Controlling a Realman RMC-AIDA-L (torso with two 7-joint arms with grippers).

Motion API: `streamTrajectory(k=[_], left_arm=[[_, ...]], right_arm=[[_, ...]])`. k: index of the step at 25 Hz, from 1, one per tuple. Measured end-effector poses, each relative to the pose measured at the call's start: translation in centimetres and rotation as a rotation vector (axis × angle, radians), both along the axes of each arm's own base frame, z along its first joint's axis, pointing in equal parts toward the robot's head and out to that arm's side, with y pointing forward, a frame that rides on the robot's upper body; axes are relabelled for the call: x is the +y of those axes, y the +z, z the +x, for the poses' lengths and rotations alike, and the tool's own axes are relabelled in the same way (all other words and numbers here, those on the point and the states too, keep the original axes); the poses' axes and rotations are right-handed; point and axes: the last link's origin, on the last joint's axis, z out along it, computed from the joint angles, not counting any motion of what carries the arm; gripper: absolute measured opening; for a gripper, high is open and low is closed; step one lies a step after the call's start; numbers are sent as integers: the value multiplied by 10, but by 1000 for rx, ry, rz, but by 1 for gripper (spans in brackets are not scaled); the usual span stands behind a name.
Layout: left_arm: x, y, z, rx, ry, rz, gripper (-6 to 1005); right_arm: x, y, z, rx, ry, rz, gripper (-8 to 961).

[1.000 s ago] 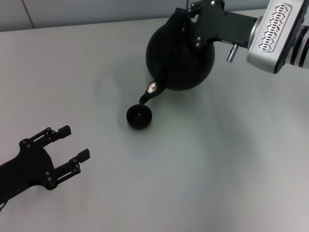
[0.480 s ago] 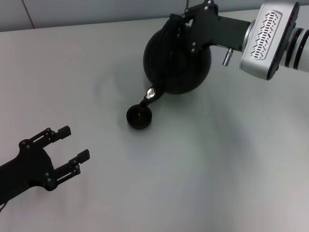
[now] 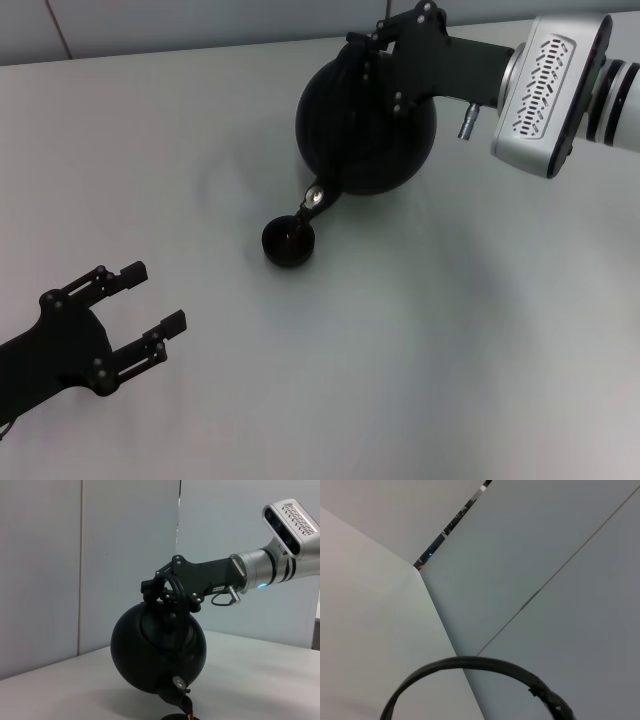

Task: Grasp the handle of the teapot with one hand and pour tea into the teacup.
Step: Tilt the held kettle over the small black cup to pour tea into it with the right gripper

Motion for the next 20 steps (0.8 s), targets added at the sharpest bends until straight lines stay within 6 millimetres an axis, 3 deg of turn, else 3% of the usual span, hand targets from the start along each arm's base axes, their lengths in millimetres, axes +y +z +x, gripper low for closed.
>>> streamTrajectory(k=[13,20], left_arm=[[-1,1,0,-9,6,8,717],[-1,4,-1,-17,7,18,717]], right_arm=[[1,0,-1,11,-3,2,148],[0,-3,4,88,-143,-67,152]])
